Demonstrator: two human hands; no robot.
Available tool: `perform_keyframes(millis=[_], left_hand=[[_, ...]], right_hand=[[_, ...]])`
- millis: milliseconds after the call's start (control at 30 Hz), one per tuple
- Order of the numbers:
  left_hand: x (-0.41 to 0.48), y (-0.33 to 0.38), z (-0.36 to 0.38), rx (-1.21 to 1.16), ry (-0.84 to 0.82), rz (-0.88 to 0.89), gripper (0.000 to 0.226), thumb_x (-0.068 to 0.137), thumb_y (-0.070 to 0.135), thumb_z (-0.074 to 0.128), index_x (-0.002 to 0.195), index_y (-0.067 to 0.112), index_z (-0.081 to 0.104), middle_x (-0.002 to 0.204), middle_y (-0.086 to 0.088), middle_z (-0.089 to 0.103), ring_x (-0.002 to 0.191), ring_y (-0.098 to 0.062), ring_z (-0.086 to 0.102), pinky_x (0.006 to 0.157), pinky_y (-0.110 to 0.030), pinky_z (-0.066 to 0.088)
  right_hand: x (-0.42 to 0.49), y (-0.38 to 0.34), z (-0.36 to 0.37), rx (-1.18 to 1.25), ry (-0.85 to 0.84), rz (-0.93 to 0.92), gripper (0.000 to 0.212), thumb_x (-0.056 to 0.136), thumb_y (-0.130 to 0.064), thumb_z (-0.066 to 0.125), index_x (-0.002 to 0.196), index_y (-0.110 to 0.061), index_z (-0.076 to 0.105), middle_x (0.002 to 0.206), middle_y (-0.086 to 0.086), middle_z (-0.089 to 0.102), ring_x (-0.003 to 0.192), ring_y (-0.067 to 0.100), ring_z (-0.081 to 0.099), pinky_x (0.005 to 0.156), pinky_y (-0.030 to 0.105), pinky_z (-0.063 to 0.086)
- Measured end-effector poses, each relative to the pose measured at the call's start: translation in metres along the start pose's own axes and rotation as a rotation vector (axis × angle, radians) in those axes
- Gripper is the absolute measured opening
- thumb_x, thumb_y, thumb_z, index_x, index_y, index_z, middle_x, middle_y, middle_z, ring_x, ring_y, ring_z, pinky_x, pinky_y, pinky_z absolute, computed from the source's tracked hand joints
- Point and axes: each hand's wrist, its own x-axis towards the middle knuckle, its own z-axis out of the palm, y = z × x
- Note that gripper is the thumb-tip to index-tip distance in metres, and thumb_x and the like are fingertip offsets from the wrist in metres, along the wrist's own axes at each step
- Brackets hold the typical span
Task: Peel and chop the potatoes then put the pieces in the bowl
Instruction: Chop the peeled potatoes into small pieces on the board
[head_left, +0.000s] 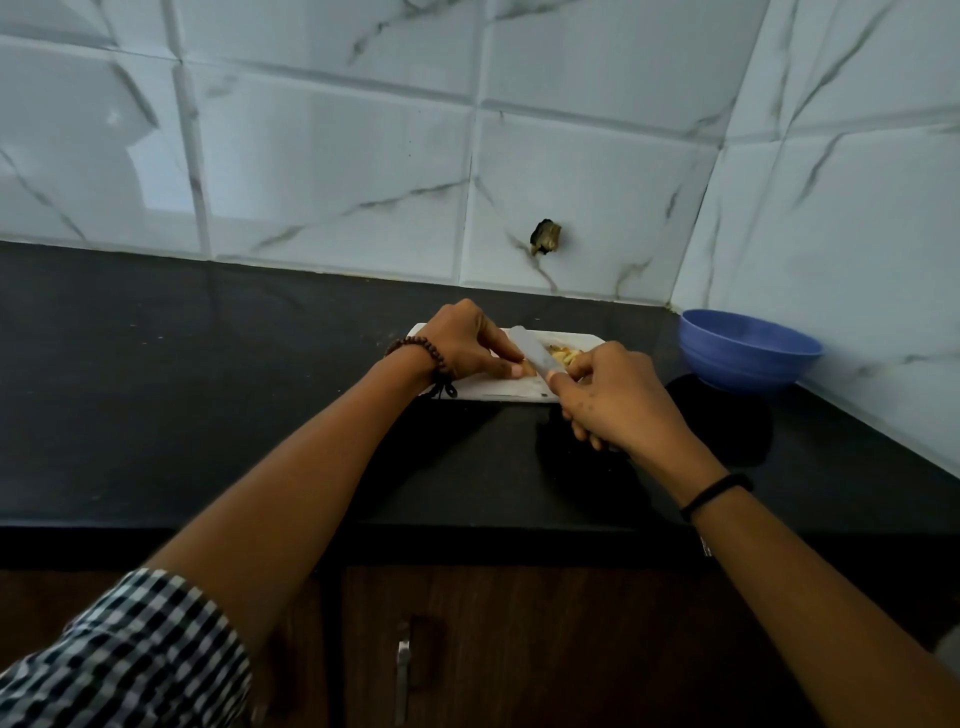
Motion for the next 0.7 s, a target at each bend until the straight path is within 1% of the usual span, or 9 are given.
perform_keyframes(millis=[133,200,267,333,367,400,500,567,700], left_hand=[[-0.001,0.001,0.002,-0.015,0.009,-0.004,0.019,0.070,0.028,0.084,0.087,0.021,0.079,0.077,0.016,0.071,0.071,0.010,0.055,0.063,0.000,0.038],[-0.001,0.001,0.002,-0.011,0.016,-0.007,0.019,0.071,0.028,0.084,0.087,0.020,0.079,0.075,0.017,0.070,0.070,0.010,0.055,0.061,0.002,0.038],[-0.001,0.001,0.003,0.009,0.022,-0.003,0.018,0.072,0.027,0.084,0.088,0.020,0.079,0.068,0.021,0.066,0.067,0.008,0.053,0.058,0.003,0.036],[-0.001,0.002,0.003,0.026,0.024,0.009,0.019,0.072,0.028,0.083,0.089,0.021,0.079,0.065,0.022,0.062,0.066,0.006,0.052,0.057,0.001,0.036],[-0.002,0.002,0.003,0.032,0.024,0.015,0.020,0.073,0.028,0.083,0.091,0.021,0.079,0.065,0.022,0.062,0.066,0.005,0.051,0.058,-0.001,0.035],[-0.002,0.002,0.003,0.037,0.025,0.019,0.021,0.073,0.028,0.082,0.092,0.021,0.079,0.066,0.021,0.062,0.067,0.003,0.051,0.061,-0.003,0.035],[-0.005,0.004,0.002,0.044,0.032,0.015,0.020,0.074,0.026,0.081,0.093,0.020,0.078,0.069,0.015,0.061,0.072,-0.001,0.053,0.071,-0.013,0.040],[-0.007,0.005,0.001,0.037,0.038,0.017,0.018,0.075,0.024,0.080,0.092,0.020,0.078,0.067,0.018,0.060,0.072,0.000,0.053,0.071,-0.012,0.039],[-0.008,0.007,0.002,0.049,0.048,0.018,0.015,0.075,0.021,0.080,0.090,0.019,0.078,0.065,0.020,0.059,0.070,0.001,0.052,0.070,-0.012,0.040]], right_hand=[[-0.002,-0.005,0.003,-0.038,0.028,-0.024,0.032,0.098,-0.027,0.056,0.083,-0.002,0.067,0.056,0.010,0.068,0.031,0.009,0.052,0.036,0.019,0.045],[-0.002,-0.008,0.006,-0.102,0.040,-0.026,0.030,0.099,-0.029,0.055,0.087,-0.004,0.066,0.063,0.010,0.069,0.038,0.011,0.056,0.039,0.022,0.048],[-0.001,-0.012,0.010,-0.190,0.054,-0.044,0.027,0.099,-0.028,0.055,0.092,-0.005,0.066,0.080,0.013,0.070,0.058,0.019,0.062,0.054,0.030,0.055],[-0.002,-0.019,0.013,-0.274,0.058,-0.058,0.018,0.099,-0.023,0.055,0.102,-0.007,0.064,0.100,0.016,0.068,0.078,0.024,0.061,0.065,0.034,0.050],[-0.002,-0.025,0.014,-0.314,0.059,-0.063,0.020,0.099,-0.020,0.055,0.113,-0.008,0.062,0.109,0.016,0.064,0.087,0.027,0.060,0.067,0.034,0.046],[-0.001,-0.029,0.015,-0.353,0.056,-0.068,0.027,0.100,-0.017,0.054,0.124,-0.009,0.059,0.115,0.016,0.061,0.096,0.029,0.061,0.070,0.034,0.042],[0.002,-0.041,0.017,-0.446,0.048,-0.071,0.043,0.102,-0.015,0.050,0.145,-0.015,0.046,0.123,0.016,0.059,0.111,0.033,0.060,0.074,0.036,0.039],[0.002,-0.046,0.019,-0.501,0.026,-0.071,0.043,0.103,-0.014,0.049,0.146,-0.017,0.045,0.126,0.015,0.058,0.114,0.033,0.059,0.075,0.035,0.036],[-0.004,-0.053,0.015,-0.549,0.019,-0.064,0.030,0.101,-0.010,0.051,0.131,-0.009,0.055,0.127,0.014,0.057,0.115,0.033,0.059,0.075,0.034,0.036]])
